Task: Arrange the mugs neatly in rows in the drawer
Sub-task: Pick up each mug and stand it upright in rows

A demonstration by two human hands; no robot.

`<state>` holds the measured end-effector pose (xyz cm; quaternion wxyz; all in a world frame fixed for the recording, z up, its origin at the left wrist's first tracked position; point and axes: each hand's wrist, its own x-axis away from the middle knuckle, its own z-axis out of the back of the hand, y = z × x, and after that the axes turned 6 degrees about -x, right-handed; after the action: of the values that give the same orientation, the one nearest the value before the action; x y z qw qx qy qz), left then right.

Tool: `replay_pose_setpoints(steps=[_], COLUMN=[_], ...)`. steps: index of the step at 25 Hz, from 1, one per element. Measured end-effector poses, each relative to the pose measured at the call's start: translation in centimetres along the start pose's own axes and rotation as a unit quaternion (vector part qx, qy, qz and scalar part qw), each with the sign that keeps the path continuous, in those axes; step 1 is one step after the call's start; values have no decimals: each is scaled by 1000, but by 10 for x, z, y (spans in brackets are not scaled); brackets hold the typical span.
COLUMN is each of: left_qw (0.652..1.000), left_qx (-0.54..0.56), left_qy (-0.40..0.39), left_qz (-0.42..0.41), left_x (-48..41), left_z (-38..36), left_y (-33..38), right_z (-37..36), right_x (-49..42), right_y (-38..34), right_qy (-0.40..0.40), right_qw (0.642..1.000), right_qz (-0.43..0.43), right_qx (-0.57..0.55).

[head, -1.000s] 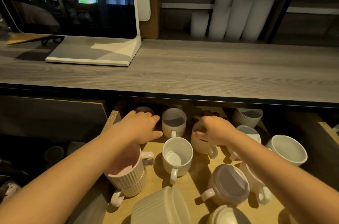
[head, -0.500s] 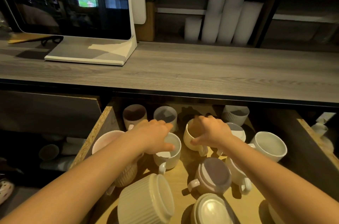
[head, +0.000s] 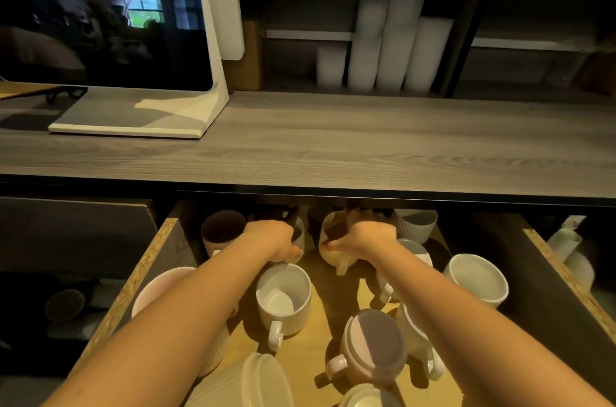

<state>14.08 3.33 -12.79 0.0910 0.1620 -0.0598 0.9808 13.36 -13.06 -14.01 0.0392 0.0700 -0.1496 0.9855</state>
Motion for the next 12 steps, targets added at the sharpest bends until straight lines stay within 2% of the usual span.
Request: replay_pose_setpoints(steps=[7,12], left_qw=[1000,994], left_qx=[-9,-18], left_qy=[-2,42], left_qz=[0,-95], left_x=[-4,17], left_z=[-5,3], left_y=[-1,20], right_z=[-8,17], right_x=[2,28], right_y=[-5,32], right_qy=[-58,37], right_qw=[998,995], right_qz=[9,75], right_qx=[17,57])
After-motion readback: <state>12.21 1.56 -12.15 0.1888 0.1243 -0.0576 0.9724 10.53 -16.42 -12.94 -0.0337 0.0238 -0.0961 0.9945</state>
